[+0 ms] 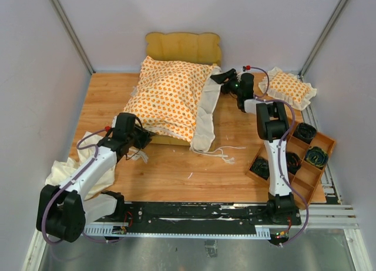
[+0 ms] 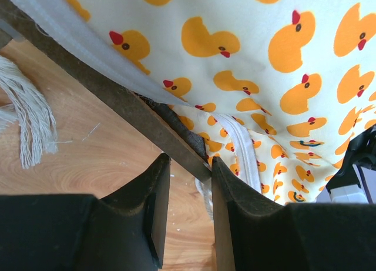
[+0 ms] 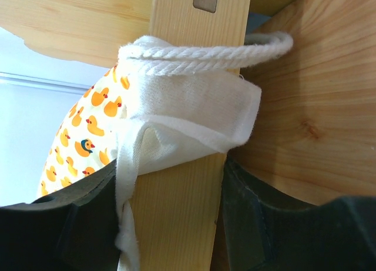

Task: Set up the pet bed
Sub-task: Adjust the bed frame at the center of the board.

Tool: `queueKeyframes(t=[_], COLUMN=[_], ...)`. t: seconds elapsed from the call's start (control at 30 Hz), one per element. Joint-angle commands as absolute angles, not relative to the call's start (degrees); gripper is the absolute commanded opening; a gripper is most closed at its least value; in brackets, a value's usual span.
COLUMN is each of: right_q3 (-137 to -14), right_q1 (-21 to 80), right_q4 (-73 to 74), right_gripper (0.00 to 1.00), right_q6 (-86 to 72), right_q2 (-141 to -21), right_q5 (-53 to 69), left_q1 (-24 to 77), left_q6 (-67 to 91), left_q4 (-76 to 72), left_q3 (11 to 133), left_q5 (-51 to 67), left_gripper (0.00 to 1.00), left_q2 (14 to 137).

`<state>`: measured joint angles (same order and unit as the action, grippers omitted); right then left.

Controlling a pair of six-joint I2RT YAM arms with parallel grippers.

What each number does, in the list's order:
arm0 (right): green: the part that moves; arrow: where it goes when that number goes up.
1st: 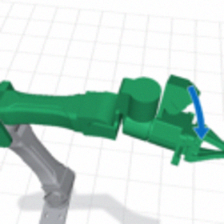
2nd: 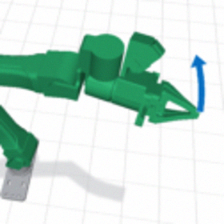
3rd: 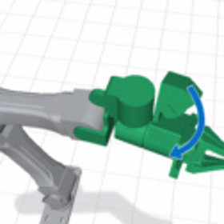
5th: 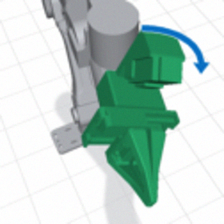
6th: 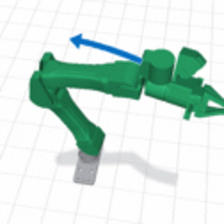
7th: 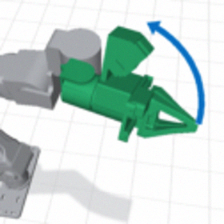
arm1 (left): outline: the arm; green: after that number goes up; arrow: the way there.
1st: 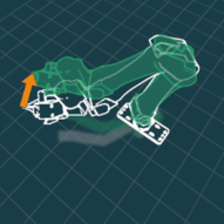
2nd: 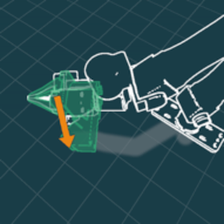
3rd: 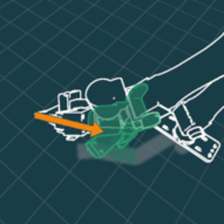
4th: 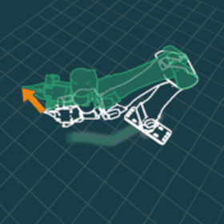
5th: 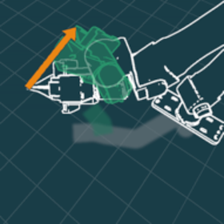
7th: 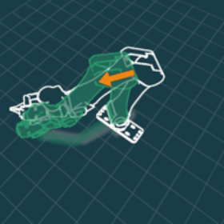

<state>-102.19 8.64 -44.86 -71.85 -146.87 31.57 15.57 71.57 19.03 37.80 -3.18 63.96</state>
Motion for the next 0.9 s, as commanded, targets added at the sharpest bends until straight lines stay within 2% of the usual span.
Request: queueKeyframes(t=[0.0, 0.13, 0.43, 0.87], right_q3=[-101.1, -100.3, -86.7, -73.4], right_q1=[8.5, 8.8, 8.9, 8.9], right_q4=[-63.0, -63.2, -71.2, -77.5], right_gripper=[0.00, 0.00, 0.00, 0.00], right_q6=[-65.0, -65.5, -67.1, -67.1], right_q2=[-137.1, -135.5, -127.9, -118.5], right_q5=[40.7, 41.7, 39.5, 40.3], left_q1=[15.6, 15.6, 15.5, 15.6], left_q6=[66.6, 66.3, 62.9, 57.9], left_q4=[20.5, 19.7, 21.3, 19.1], left_q3=[34.8, 34.0, 33.5, 28.6], left_q5=[-8.2, -8.4, -11.6, -15.0], left_gripper=[0.00, 0.00, 0.00, 0.00], left_q2=[63.3, 61.5, 56.9, 51.4])
